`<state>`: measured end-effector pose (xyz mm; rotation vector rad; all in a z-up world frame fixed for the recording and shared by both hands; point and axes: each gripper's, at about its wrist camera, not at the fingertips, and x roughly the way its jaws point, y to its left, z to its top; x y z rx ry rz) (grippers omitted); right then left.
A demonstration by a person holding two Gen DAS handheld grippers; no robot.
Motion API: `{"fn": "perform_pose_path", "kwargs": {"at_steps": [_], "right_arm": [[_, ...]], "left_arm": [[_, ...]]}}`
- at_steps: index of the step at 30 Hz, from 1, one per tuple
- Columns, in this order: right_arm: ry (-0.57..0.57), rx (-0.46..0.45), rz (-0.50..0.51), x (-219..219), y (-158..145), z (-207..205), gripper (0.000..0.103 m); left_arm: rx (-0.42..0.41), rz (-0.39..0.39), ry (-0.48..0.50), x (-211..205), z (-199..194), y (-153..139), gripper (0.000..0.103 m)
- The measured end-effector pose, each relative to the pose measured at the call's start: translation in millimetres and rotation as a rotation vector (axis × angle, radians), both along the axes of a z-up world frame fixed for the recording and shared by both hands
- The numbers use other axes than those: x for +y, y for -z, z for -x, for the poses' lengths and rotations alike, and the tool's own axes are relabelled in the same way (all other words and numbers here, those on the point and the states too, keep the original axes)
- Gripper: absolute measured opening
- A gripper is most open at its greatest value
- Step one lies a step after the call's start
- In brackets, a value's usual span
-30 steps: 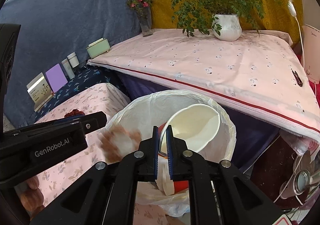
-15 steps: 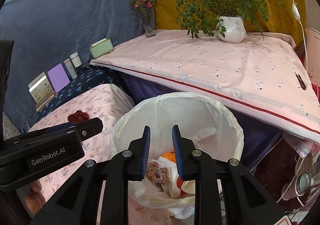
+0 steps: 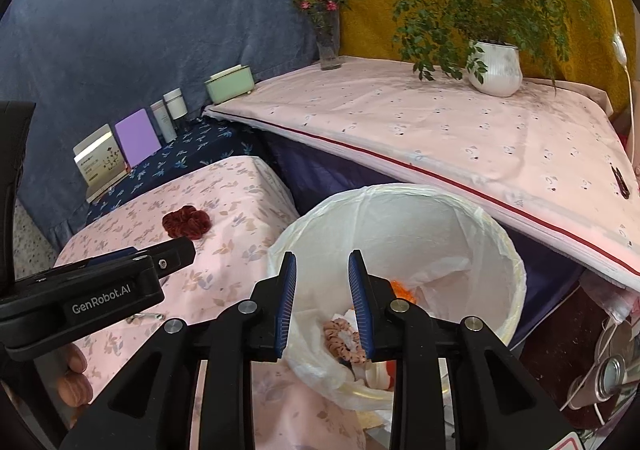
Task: Collect trash
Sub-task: 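Move both open tools back toward the grey pouch and dark red scrunchie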
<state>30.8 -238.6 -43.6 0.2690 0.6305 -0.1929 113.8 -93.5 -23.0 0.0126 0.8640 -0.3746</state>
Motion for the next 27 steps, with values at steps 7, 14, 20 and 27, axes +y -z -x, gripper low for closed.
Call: {"fn": "perform_pose_path", "kwargs": {"at_steps": [7, 14, 20, 27], "right_arm": [[-0.054, 0.009, 0.011, 28, -1, -9, 0.028], [-0.114, 0.024, 0.022, 56, 3, -18, 0.028], [-0.157, 0.042, 0.025, 77, 9, -27, 0.028], [-0.198, 0.07, 0.028, 101, 19, -42, 0.028]], "left_arm": [[0.022, 0.004, -0.106, 44, -6, 8, 0.075], [0.057, 0.005, -0.214, 92, -14, 23, 0.08], [0.108, 0.007, -0.302, 128, -20, 43, 0.081], [0.178, 0.03, -0.348, 152, -32, 69, 0.075]]}}
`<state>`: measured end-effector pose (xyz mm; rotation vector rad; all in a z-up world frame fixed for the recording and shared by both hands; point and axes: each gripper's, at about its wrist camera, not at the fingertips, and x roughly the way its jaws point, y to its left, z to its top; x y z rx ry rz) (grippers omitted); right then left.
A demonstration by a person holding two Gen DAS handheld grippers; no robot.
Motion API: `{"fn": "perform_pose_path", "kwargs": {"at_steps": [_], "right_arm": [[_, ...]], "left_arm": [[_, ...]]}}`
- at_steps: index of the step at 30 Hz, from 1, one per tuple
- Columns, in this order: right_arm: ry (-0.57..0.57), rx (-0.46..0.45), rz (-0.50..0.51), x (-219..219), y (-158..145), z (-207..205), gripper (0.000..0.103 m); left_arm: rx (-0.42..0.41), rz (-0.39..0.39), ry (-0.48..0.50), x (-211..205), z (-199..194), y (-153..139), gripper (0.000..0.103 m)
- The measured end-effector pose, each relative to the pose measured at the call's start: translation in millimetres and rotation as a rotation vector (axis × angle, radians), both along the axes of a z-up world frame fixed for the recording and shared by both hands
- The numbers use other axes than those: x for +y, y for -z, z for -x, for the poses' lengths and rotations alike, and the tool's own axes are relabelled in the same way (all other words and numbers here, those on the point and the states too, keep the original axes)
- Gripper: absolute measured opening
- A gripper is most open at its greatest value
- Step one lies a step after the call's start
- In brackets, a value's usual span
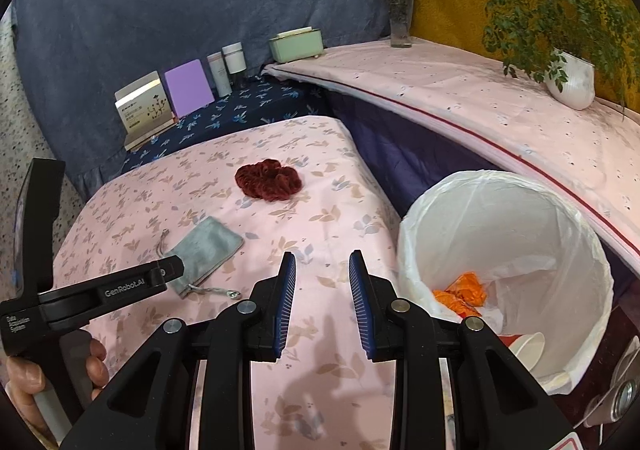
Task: Collect trash
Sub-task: 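Move both open tools back toward the grey pouch and dark red scrunchie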
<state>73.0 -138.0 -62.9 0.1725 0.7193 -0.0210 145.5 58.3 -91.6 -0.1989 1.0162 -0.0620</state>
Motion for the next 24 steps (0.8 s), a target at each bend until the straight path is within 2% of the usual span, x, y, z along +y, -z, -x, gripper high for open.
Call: {"fn": "perform_pose_path", "kwargs": {"at_steps": [6, 9, 11, 14, 24], "right_arm": [[-0.028, 0.021, 0.004, 14, 9, -13, 0.028], [-0.038, 0.03, 0.005, 18, 12, -19, 0.028], [-0.043, 0.035, 0.005, 21, 15, -23, 0.028], [-0.052, 0.044, 0.006, 25, 18, -29, 0.028], [-0.081, 0.058, -0.005, 40, 25, -63, 0.028]], "left_arm": [[0.034, 0.012, -0.003, 4, -11, 14, 0.062], [0.046, 0.022, 0.01, 4, -15, 19, 0.047], [0.045, 0.025, 0.031, 1, -17, 20, 0.025], [0.031, 0.014, 0.043, -1, -19, 19, 0.004], [-0.052, -0.017, 0.033, 15, -36, -8, 0.003]]}}
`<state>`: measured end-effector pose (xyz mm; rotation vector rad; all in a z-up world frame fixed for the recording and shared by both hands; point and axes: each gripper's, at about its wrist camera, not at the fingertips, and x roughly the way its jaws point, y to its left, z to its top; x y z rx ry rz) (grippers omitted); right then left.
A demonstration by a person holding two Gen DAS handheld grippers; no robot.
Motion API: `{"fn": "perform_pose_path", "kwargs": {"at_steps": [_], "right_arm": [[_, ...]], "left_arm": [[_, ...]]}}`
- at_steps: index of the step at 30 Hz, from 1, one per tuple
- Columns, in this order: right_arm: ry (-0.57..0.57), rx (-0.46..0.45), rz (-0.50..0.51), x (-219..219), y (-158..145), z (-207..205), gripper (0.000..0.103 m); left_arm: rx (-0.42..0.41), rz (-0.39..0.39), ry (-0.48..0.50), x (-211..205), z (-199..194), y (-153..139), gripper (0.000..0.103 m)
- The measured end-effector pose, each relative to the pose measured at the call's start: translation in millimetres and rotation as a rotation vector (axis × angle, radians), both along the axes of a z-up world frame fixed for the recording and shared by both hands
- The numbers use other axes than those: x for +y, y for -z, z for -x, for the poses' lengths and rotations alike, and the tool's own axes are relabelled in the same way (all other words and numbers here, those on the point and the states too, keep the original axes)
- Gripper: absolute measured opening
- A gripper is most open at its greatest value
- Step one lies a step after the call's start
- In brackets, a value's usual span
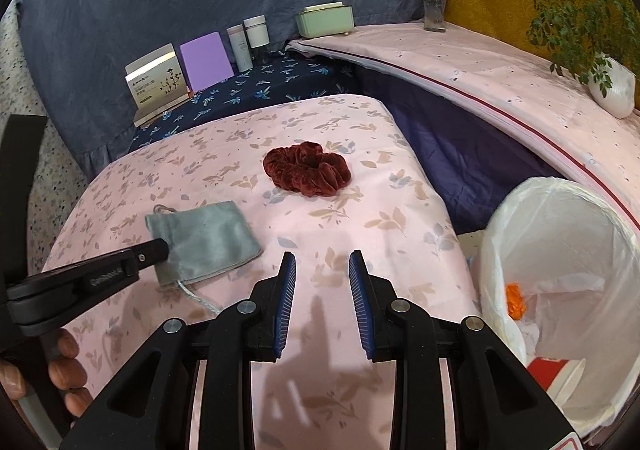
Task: Collect trash
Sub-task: 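Move both open tools back toward the grey pouch and dark red scrunchie, then grasp the grey pouch with the left tool while the right tool grasps the dark red scrunchie, then carry the grey pouch and dark red scrunchie over the bin with both tools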
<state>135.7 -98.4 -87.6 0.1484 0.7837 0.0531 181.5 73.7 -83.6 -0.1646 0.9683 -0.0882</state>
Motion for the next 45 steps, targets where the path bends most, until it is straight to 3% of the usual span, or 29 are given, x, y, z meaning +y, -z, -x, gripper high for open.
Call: {"fn": "perform_pose_path", "kwargs": {"at_steps": [7, 14, 15, 17, 23, 27, 29, 45], "right_arm": [[-0.028, 0.002, -0.018, 12, 0, -51, 0.028], [-0.056, 0.021, -0.02, 25, 8, -103, 0.028], [-0.059, 0.028, -0.018, 27, 11, -109, 0.029], [-0.063, 0.044, -0.013, 29, 17, -121, 0.043], [-0.088, 0.096, 0.042, 39, 37, -136, 0.044], [-0.089, 0.092, 0.127, 44, 40, -131, 0.026], [-0.086, 0.092, 0.118, 40, 39, -126, 0.019], [0.015, 0.047, 0.016, -12, -2, -4, 0.016]], "left_arm": [[-0.045, -0.021, -0.015, 14, -29, -12, 0.003], [-0.047, -0.022, -0.02, 19, -65, -7, 0.003], [-0.043, -0.017, -0.02, 20, -70, -4, 0.003], [-0.036, -0.014, -0.019, 20, -77, 0, 0.003], [-0.009, 0.002, -0.02, 22, -88, 15, 0.003], [0.001, 0.005, -0.016, 21, -84, 19, 0.003], [0.002, 0.006, -0.011, 18, -79, 18, 0.003], [-0.036, -0.003, 0.109, -37, 13, -20, 0.003]]}}
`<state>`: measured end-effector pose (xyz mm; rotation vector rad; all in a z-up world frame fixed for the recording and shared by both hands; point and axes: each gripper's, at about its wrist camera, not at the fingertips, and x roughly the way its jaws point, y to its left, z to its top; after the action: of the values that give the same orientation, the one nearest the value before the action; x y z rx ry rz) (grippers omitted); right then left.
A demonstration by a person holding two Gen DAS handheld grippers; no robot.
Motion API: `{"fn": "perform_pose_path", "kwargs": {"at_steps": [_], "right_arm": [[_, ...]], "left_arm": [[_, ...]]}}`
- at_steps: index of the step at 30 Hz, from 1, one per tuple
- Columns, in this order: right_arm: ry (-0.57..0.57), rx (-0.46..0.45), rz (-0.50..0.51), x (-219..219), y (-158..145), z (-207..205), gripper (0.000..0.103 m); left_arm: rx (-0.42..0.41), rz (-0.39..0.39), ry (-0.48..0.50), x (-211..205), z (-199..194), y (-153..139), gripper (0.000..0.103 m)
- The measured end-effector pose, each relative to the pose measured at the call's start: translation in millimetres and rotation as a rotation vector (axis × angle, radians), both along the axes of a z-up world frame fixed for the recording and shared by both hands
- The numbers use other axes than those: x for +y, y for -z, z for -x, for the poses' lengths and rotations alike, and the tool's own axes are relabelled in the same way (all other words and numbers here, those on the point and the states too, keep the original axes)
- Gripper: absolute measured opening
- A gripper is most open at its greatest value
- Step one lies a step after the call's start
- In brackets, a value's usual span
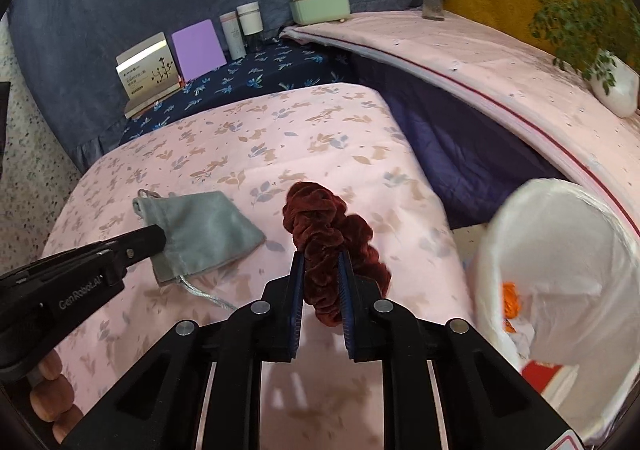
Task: Collect trash
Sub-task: 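Carry the grey pouch and dark red scrunchie over the bin with both tools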
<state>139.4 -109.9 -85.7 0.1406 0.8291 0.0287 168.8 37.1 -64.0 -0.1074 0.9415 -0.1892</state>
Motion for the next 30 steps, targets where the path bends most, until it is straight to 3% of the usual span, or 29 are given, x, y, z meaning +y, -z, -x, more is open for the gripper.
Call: {"fn": "perform_pose_path", "kwargs": {"at_steps": [13, 30], "right_arm": [[0.096, -0.079, -0.032, -54, -34, 79, 0.016], [0.26, -0.145, -0.06, -139, -47, 130, 0.016]], "left_arm": [[-0.08, -0.024, 0.125, -64, 63, -41, 0.003], [-0.169, -0.033, 0.292, -149, 96, -76, 0.003]]}}
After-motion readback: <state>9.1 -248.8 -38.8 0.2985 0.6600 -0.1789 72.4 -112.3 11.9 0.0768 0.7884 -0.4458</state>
